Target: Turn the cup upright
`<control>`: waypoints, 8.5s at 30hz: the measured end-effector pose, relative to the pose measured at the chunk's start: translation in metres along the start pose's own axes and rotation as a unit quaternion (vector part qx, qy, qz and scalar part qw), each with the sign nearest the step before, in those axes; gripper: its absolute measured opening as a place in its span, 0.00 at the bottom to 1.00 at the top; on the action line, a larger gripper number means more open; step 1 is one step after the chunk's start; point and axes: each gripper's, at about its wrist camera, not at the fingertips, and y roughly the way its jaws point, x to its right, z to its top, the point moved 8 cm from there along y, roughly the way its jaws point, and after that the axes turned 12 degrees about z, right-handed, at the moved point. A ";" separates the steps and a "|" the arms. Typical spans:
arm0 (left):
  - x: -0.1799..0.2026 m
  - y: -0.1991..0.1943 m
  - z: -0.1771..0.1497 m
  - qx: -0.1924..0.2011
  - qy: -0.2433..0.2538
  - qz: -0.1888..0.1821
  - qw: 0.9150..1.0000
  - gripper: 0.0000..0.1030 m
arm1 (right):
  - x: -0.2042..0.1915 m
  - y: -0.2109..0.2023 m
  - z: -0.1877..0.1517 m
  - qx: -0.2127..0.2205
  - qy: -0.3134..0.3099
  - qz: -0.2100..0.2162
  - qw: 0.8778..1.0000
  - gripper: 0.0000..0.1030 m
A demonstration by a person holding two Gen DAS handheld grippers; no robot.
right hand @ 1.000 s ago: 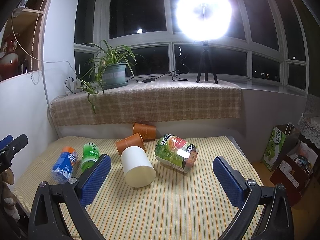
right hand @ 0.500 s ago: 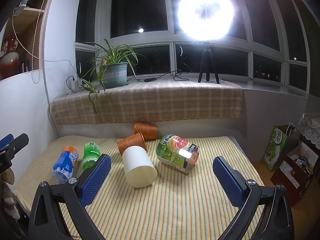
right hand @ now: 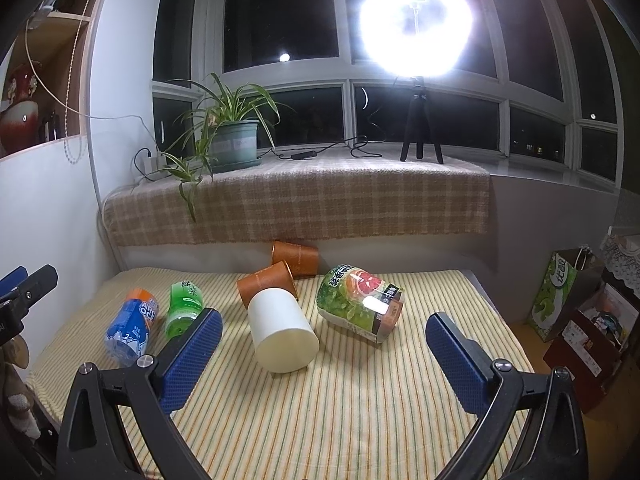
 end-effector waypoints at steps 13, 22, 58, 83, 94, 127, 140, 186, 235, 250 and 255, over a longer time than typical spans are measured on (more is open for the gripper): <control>-0.010 0.002 0.000 -0.003 -0.003 0.007 1.000 1.00 | -0.008 0.011 -0.002 -0.009 -0.004 0.012 1.000 1.00; -0.019 0.004 -0.003 -0.007 -0.007 0.014 1.000 1.00 | -0.015 0.020 -0.001 -0.014 -0.012 0.022 1.000 1.00; -0.109 0.011 -0.052 -0.068 -0.032 0.089 0.993 1.00 | -0.043 0.198 0.009 -0.233 0.126 0.134 0.955 0.89; -0.177 0.055 -0.071 -0.093 -0.083 0.086 0.988 1.00 | -0.021 0.284 0.009 -0.321 0.330 0.022 0.887 0.70; -0.206 0.073 -0.092 -0.111 -0.107 0.091 0.984 1.00 | -0.004 0.307 -0.011 -0.343 0.356 -0.035 0.869 0.66; -0.206 0.081 -0.092 -0.113 -0.097 0.105 0.983 1.00 | 0.035 0.314 -0.012 -0.324 0.388 0.009 0.863 0.64; -0.182 0.066 -0.079 -0.099 -0.080 0.101 0.987 1.00 | 0.039 0.278 0.013 -0.295 0.379 0.066 0.875 0.63; -0.064 0.022 -0.069 -0.159 -0.030 -0.039 0.986 1.00 | -0.088 0.175 -0.111 -0.449 0.069 0.263 0.851 0.68; 0.111 0.128 -0.132 -0.465 -0.063 -0.270 0.841 0.70 | 0.064 -0.001 -0.113 -0.242 0.232 0.168 0.927 0.81; 0.109 0.114 -0.120 -0.407 -0.027 -0.254 0.877 0.66 | 0.066 0.001 -0.114 -0.244 0.237 0.163 0.926 0.81; 0.105 0.102 -0.109 -0.345 0.003 -0.237 0.908 0.65 | 0.062 0.003 -0.111 -0.245 0.231 0.165 0.927 0.81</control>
